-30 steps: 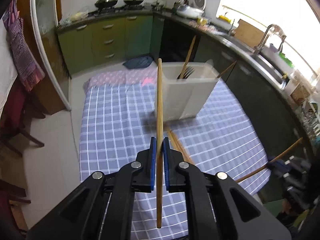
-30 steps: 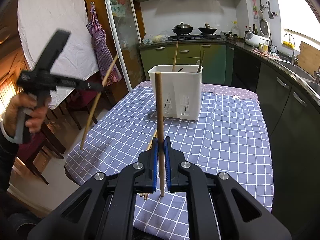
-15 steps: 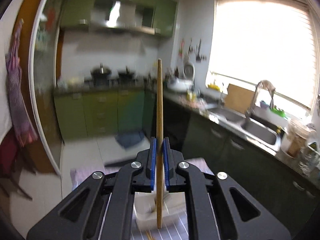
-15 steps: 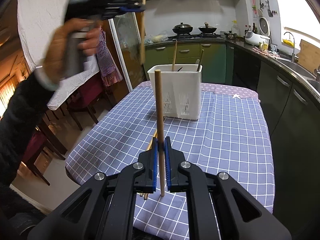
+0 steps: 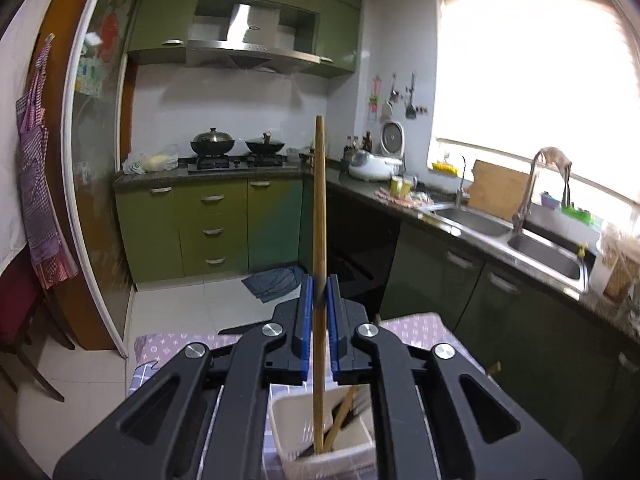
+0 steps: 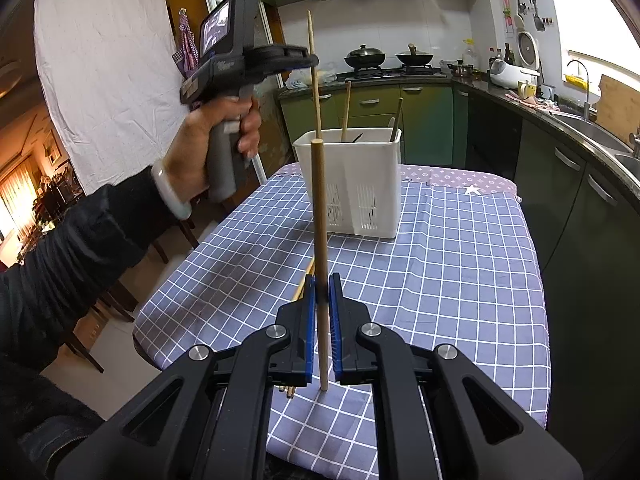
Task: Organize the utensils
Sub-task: 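Drop the chopstick into the holder with the left tool while the right tool carries its chopstick, then lower the chopstick into the white holder and open the right tool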
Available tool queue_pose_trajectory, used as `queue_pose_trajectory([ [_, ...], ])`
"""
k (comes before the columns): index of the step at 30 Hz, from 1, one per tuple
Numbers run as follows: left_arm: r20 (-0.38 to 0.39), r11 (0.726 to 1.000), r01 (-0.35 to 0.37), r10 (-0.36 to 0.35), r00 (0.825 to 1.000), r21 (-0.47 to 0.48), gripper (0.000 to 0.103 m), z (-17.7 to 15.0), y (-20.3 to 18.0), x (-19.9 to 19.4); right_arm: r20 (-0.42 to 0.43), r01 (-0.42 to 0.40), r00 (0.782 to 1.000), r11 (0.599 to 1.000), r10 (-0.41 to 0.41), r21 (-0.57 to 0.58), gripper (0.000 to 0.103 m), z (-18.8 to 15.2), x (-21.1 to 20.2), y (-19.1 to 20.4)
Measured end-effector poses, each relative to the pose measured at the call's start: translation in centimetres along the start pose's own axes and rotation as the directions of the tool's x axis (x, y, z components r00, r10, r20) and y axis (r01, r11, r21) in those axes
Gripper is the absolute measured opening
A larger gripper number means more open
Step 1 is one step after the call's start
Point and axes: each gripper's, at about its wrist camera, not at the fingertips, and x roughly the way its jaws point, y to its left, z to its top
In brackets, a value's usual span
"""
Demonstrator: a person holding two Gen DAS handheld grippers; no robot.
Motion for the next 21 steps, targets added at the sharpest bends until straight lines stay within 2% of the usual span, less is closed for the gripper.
queue_pose_trajectory([
  [2,-0.019,1.0,0.001,-0.001,1.0,0.02,0.013,-0.6,-0.2,-0.5,0.004,0.0,1.0,1.0,0.0,0.004,0.007,0.2,0.0,0.0],
  [4,-0.029,0.999,0.0,0.001,1.0,0.04,0.03,-1.2,-0.3,-1.3,0.016,0.006,1.0,1.0,-0.006,0.002,0.007,0.6,-0.3,-0.1],
  [8,-0.043,1.0,0.001,0.001,0.999,0.031,0.034,-1.9,0.0,-3.9,0.054,0.007,0.999,1.0,-0.007,-0.007,0.007,2.5,-1.5,-0.2],
  [9,-0.052,1.0,-0.002,0.002,0.999,0.013,0.038,-2.2,0.2,-4.9,0.065,0.005,0.998,1.0,-0.004,-0.007,0.007,3.1,-1.8,-0.2],
  [13,-0.081,0.999,0.017,-0.02,0.997,-0.044,0.047,-4.0,1.5,-9.0,0.156,0.007,0.988,1.0,-0.006,-0.009,0.007,7.6,-3.3,-0.4],
  [16,-0.11,0.999,0.03,-0.032,0.993,-0.025,0.048,-6.1,1.7,-11.9,0.25,0.021,0.968,0.999,-0.013,-0.028,0.007,11.6,-4.0,0.0],
  [18,-0.127,1.0,0.029,-0.028,0.991,0.0,0.049,-7.1,1.9,-13.0,0.319,0.037,0.947,0.999,-0.027,-0.025,0.007,14.5,-3.8,0.3],
  [21,-0.15,1.0,0.022,-0.019,0.989,0.015,0.051,-8.7,2.5,-15.0,0.377,0.057,0.925,0.998,-0.051,-0.005,0.007,18.2,-2.5,0.4],
])
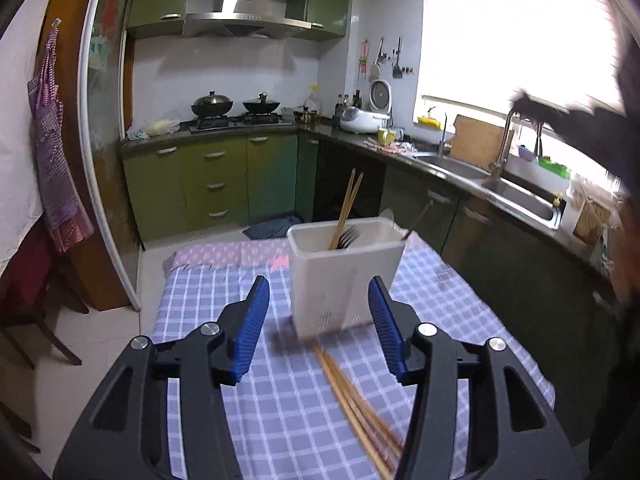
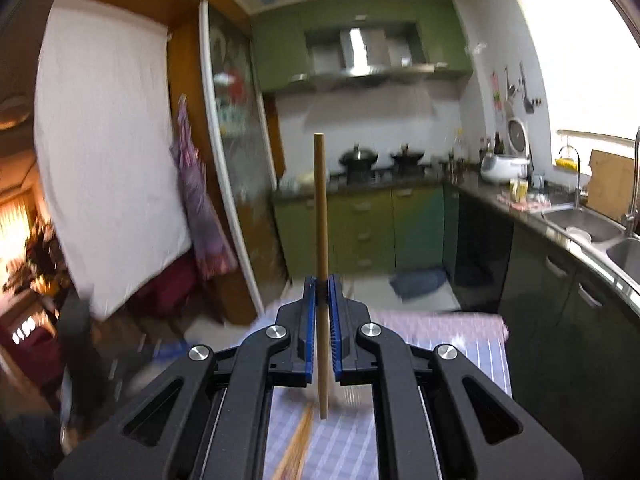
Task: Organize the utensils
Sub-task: 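Lower the chopstick into the white holder and open the right tool, then grasp another wooden chopstick with the left tool while the right tool returns to the pile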
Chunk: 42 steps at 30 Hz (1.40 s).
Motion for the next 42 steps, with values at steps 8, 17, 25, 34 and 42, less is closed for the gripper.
queue_pose_trajectory([
  [8,-0.038,0.999,-0.014,0.012,0.999,-0.036,0.057,-2.2,2.7,-2.8,-0.025,0.111,0.993,0.994,-0.111,-0.013,0.007,1.4,9.1,-0.6],
  [17,-0.083,0.998,-0.025,0.021,0.996,-0.05,0.058,-2.8,3.6,-3.1,-0.198,0.147,0.969,0.989,-0.147,-0.017,0.007,-3.4,14.5,-2.2],
  [25,-0.167,0.998,-0.027,0.018,0.986,-0.051,0.059,-3.4,3.0,-2.1,-0.212,0.127,0.969,0.992,-0.126,-0.008,0.017,-5.6,12.5,-2.1],
  [34,-0.391,0.997,0.009,-0.039,0.92,-0.079,0.06,-4.9,1.3,3.0,-0.339,0.042,0.94,0.999,-0.04,-0.002,0.041,-13.0,4.1,-1.8],
  [42,-0.605,0.985,-0.011,-0.097,0.79,-0.172,0.058,-7.3,-0.1,11.1,-0.524,0.142,0.847,0.988,-0.093,0.054,0.041,-23.8,4.3,-4.8],
])
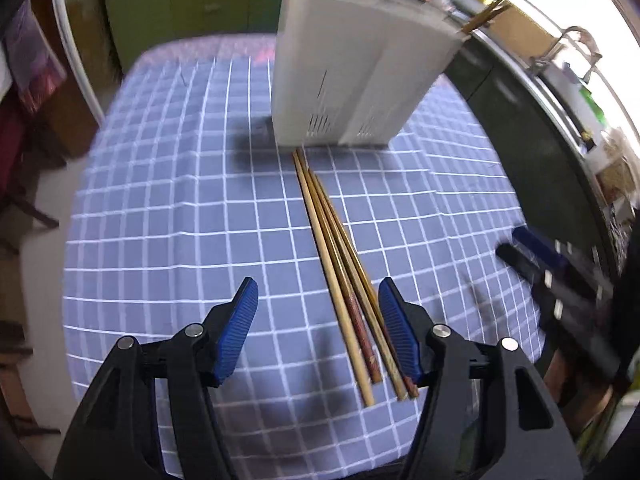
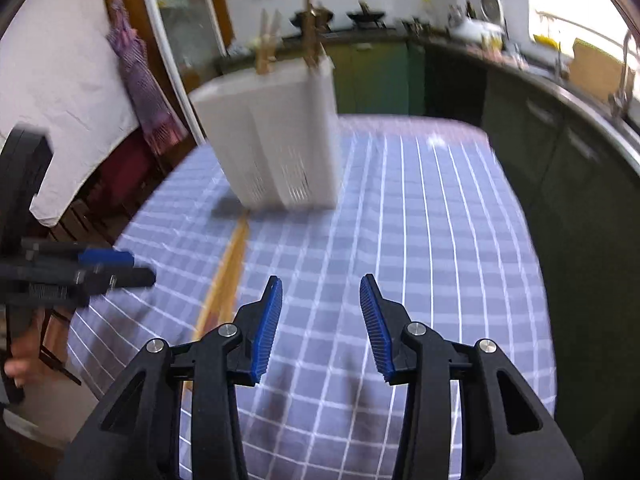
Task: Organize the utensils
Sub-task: 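Grasp another wooden chopstick with the left tool while the right tool returns to the pile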
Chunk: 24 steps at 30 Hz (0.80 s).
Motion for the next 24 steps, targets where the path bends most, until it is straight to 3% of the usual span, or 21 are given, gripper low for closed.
queue_pose_trajectory([
  [6,-0.046,0.998,-0.047,0.046,0.998,-0.034,0.051,2.1,-0.7,2.7,-0.029,-0.009,1.0,1.0,0.01,0.028,0.041,-2.2,1.4,-1.2],
  [12,-0.104,0.995,-0.089,0.084,0.991,-0.046,0.034,2.8,-0.5,4.7,-0.037,-0.012,0.999,0.998,0.014,0.059,0.041,-1.9,1.3,-2.2],
  [17,-0.132,0.993,-0.105,0.096,0.987,-0.057,0.034,2.9,-0.4,5.8,-0.038,-0.011,0.999,0.998,0.014,0.067,0.041,-1.8,1.0,-2.6],
  [24,-0.158,0.99,-0.131,0.122,0.98,-0.043,0.025,2.9,-0.6,6.6,-0.039,-0.024,0.999,0.997,0.027,0.076,0.041,-1.8,0.8,-2.7],
])
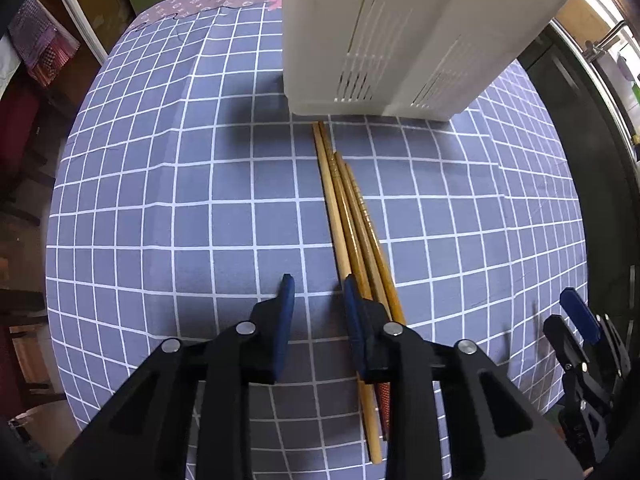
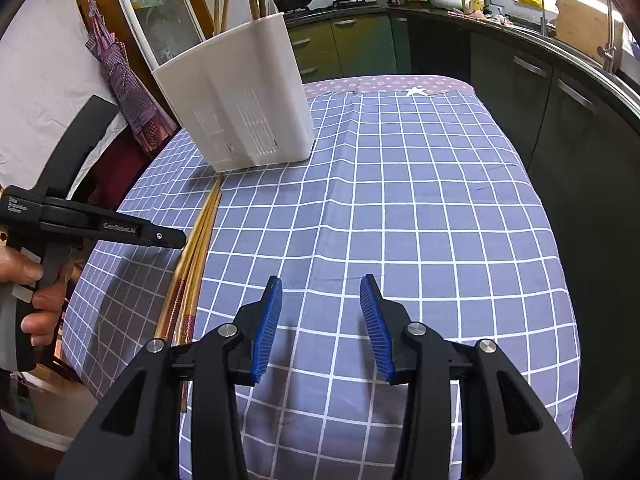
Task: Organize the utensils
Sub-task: 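Grasp another wooden chopstick with the left tool while the right tool returns to the pile, then lift the chopstick upright with the left tool while the right tool grasps another chopstick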
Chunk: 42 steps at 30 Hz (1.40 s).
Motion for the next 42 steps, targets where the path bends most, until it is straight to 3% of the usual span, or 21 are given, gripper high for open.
queue_pose_trajectory([
  [7,-0.002,1.0,0.006,-0.006,1.0,-0.01,0.025,1.2,-0.3,0.3,-0.007,-0.014,1.0,1.0,0.015,0.008,0.041,-0.1,0.0,-0.1],
  [20,-0.022,0.998,-0.069,0.069,0.997,0.004,0.025,4.2,-2.3,2.0,-0.002,-0.028,1.0,1.0,0.028,0.013,0.044,-0.1,-0.4,-0.2],
  [24,-0.025,0.997,-0.076,0.076,0.997,0.022,0.008,4.9,-2.7,2.1,0.0,-0.028,1.0,1.0,0.028,0.009,0.044,-0.1,-0.7,-0.2],
  [26,-0.031,0.998,-0.056,0.057,0.998,0.015,0.007,4.9,-2.2,1.9,0.001,-0.025,1.0,1.0,0.025,0.012,0.044,0.0,-0.7,-0.3],
  [30,0.01,0.999,-0.029,0.029,1.0,0.019,0.006,4.4,-1.2,0.5,-0.008,-0.028,1.0,1.0,0.028,0.004,0.044,0.1,-0.7,-0.1],
  [35,0.124,0.999,-0.005,-0.002,0.992,0.05,0.006,2.9,-0.3,-3.8,-0.032,-0.052,0.998,0.998,0.052,-0.022,0.044,0.8,-0.4,1.0],
  [42,0.302,0.996,0.034,-0.057,0.952,0.083,0.006,-1.6,1.3,-10.0,-0.099,-0.086,0.992,0.992,0.077,-0.091,0.044,2.4,1.3,4.3],
])
